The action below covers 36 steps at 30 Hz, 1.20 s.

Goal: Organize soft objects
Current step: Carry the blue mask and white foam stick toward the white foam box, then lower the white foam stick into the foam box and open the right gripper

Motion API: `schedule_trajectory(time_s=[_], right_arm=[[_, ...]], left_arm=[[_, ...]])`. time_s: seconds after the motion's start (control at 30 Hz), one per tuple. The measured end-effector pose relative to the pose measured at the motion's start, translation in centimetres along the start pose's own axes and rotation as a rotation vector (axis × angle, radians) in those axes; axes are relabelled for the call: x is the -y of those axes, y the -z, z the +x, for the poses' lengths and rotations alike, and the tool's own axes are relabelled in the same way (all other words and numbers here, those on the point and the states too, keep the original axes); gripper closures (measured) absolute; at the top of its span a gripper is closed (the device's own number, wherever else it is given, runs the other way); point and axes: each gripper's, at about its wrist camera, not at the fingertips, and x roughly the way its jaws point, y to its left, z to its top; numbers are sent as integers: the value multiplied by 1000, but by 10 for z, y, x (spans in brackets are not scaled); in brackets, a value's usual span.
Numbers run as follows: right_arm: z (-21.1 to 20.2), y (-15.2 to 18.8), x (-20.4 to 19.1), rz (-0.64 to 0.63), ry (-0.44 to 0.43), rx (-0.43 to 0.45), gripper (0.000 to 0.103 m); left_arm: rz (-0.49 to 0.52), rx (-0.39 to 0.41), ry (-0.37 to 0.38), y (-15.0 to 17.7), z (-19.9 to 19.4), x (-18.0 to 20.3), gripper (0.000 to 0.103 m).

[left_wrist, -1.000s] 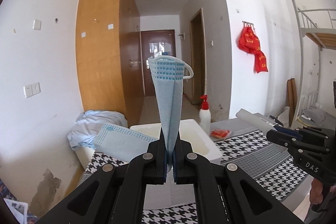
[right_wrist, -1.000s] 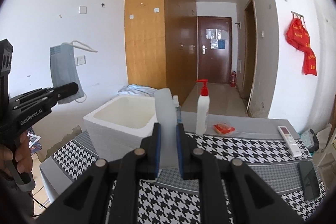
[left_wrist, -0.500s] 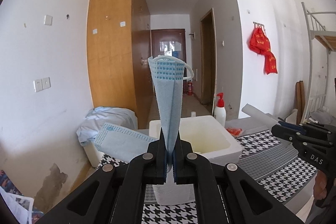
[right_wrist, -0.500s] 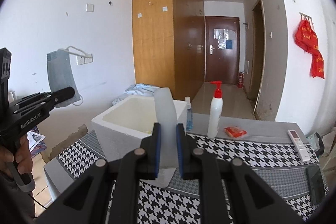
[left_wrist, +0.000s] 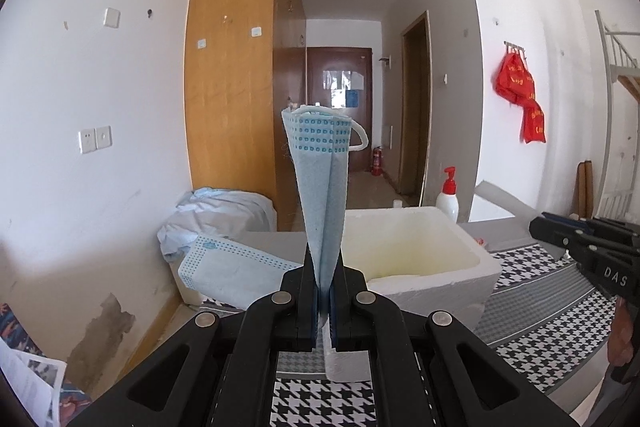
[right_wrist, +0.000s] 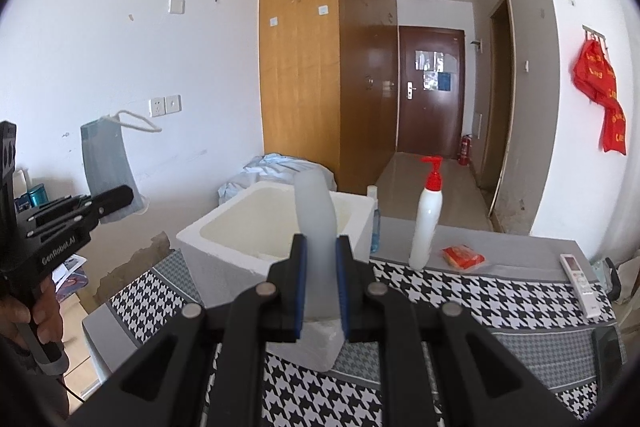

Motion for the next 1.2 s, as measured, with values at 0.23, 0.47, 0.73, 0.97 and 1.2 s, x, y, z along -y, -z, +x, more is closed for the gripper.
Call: schedule_trajectory(time_s=[0.23,0.47,0.73,0.97,1.2], right_arm=[[12,-4,-6,-11,-9,-12,86],[23,-9,-6,-6,-13,-21,86],[36,-15,-8,-18,-14,-44,86],[49,-20,-10,-16,-24,-59,86],[64,-24,-10,-1,-29,-77,86]], left_arm=[[-5,-16,-6,6,8,-6,100],[-12,-13,-28,9,10,-13,100],[-28,-27,-38,15,18,-20,100],[-37,-56,-39,23,28,-25,100],[-43,-56,-44,24,32,-32,100]])
